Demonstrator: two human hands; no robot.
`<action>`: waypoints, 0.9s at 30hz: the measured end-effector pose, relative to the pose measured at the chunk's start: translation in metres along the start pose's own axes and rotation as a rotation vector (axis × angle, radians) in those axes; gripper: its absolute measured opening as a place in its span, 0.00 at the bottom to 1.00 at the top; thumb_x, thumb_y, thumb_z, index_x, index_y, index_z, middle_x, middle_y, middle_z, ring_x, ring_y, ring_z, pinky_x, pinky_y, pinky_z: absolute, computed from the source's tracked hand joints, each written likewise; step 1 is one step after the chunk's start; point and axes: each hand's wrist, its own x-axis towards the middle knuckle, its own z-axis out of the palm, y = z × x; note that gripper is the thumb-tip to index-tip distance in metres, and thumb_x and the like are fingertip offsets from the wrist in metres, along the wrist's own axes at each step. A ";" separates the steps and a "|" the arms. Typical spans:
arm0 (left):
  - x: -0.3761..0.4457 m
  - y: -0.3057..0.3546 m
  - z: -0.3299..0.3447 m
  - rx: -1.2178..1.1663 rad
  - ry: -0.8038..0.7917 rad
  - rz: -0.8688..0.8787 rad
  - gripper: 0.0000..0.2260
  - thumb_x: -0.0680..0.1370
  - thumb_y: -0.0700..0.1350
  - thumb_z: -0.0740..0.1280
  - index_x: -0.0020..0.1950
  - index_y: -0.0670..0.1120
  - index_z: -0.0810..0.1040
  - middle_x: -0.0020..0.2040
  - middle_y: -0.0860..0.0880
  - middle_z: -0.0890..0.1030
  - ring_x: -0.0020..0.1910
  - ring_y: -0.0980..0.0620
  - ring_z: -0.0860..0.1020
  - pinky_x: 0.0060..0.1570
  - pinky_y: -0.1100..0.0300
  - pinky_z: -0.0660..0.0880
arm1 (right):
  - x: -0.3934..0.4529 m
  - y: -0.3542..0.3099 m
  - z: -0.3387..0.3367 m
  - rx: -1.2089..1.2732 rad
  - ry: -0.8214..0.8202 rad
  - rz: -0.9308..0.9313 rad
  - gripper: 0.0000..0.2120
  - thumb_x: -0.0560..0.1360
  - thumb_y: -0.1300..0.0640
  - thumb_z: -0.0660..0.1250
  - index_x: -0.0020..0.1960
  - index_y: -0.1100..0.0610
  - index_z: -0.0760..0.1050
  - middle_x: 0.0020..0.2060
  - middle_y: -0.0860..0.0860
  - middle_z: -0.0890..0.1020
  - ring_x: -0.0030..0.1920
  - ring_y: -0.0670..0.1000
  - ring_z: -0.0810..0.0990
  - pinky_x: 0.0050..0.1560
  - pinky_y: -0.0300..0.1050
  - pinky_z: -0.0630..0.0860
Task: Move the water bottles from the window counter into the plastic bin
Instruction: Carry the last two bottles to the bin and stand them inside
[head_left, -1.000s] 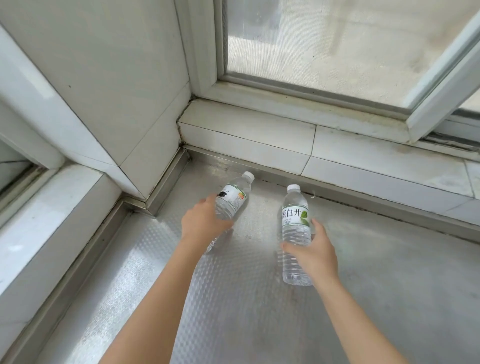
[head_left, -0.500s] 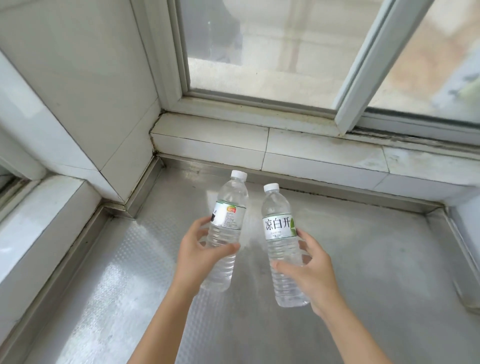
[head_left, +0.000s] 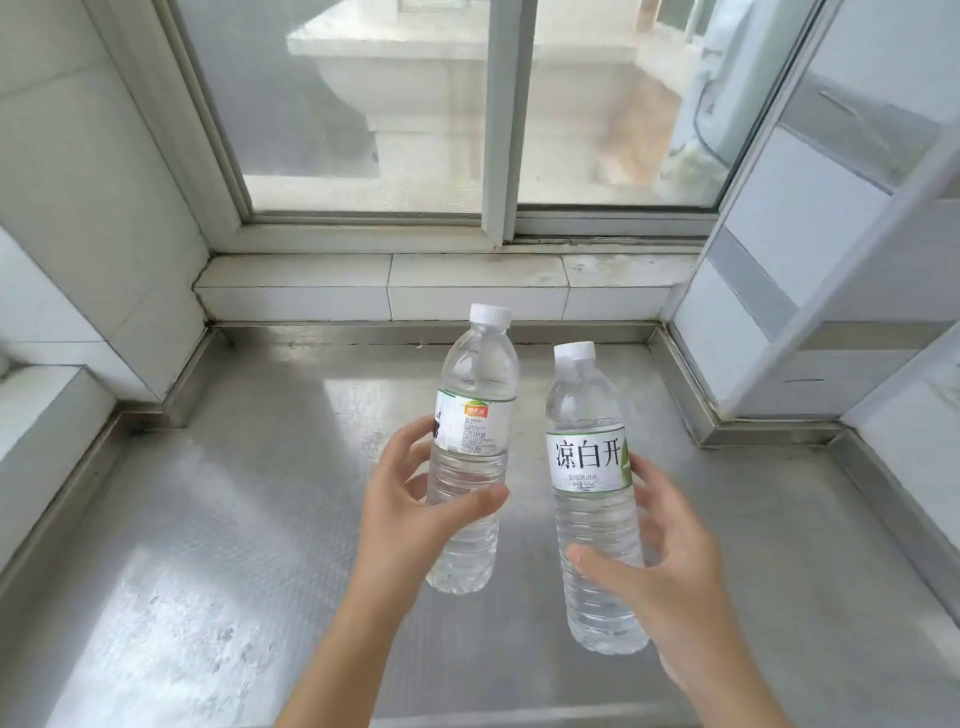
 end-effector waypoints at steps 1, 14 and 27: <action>-0.016 0.004 0.012 0.001 -0.026 0.008 0.34 0.53 0.48 0.82 0.58 0.61 0.77 0.53 0.52 0.84 0.48 0.53 0.85 0.42 0.60 0.79 | -0.016 -0.001 -0.015 0.004 0.022 -0.014 0.40 0.52 0.55 0.79 0.61 0.35 0.73 0.55 0.40 0.81 0.55 0.43 0.81 0.52 0.44 0.77; -0.132 0.026 0.149 0.043 -0.530 0.132 0.35 0.53 0.50 0.83 0.58 0.62 0.77 0.54 0.54 0.84 0.49 0.53 0.84 0.44 0.59 0.80 | -0.162 -0.013 -0.156 0.037 0.504 -0.052 0.41 0.53 0.57 0.79 0.63 0.38 0.72 0.56 0.40 0.81 0.53 0.44 0.81 0.46 0.40 0.79; -0.174 0.036 0.249 0.009 -1.224 0.124 0.37 0.52 0.49 0.83 0.60 0.64 0.77 0.54 0.51 0.85 0.50 0.53 0.84 0.50 0.53 0.80 | -0.252 -0.013 -0.177 0.105 1.188 -0.005 0.41 0.56 0.68 0.81 0.55 0.32 0.74 0.53 0.43 0.82 0.50 0.43 0.81 0.51 0.50 0.78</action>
